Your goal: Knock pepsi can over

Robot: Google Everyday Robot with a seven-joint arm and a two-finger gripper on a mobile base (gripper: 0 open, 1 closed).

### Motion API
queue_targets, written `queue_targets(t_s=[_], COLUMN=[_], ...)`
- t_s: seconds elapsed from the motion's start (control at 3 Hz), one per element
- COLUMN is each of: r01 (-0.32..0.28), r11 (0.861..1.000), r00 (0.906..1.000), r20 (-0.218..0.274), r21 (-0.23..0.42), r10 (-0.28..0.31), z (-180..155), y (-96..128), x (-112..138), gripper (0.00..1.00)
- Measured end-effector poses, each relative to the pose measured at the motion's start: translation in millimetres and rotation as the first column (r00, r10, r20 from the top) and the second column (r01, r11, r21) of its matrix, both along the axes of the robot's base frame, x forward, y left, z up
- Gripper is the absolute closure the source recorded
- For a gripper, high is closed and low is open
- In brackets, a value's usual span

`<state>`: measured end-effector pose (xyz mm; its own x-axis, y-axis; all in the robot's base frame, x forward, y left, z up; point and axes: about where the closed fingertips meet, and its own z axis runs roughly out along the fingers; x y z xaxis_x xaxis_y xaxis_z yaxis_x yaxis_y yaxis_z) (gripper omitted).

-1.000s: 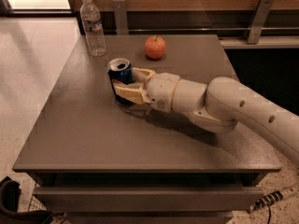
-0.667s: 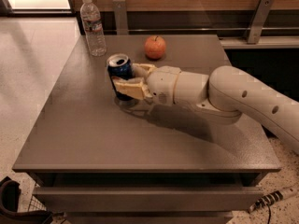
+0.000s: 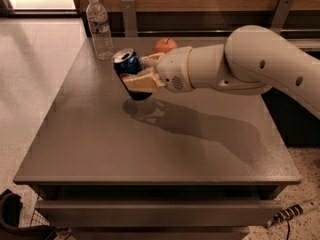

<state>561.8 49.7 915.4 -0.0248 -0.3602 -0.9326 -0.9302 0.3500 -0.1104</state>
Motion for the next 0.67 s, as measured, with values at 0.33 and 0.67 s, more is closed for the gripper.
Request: queue_targets(t_s=[0.33, 0.67], r01=[0.006, 0.002], r11=[0.991, 0.963], r00=[0.9994, 0.9967], r20=[-0.034, -0.078], r21=[-0.135, -0.271], r10=[-0.010, -0.024], z=[1.3, -0.3], y=[-5.8, -12.0], x=[0.8, 0.7], gripper=[1.00, 1.00])
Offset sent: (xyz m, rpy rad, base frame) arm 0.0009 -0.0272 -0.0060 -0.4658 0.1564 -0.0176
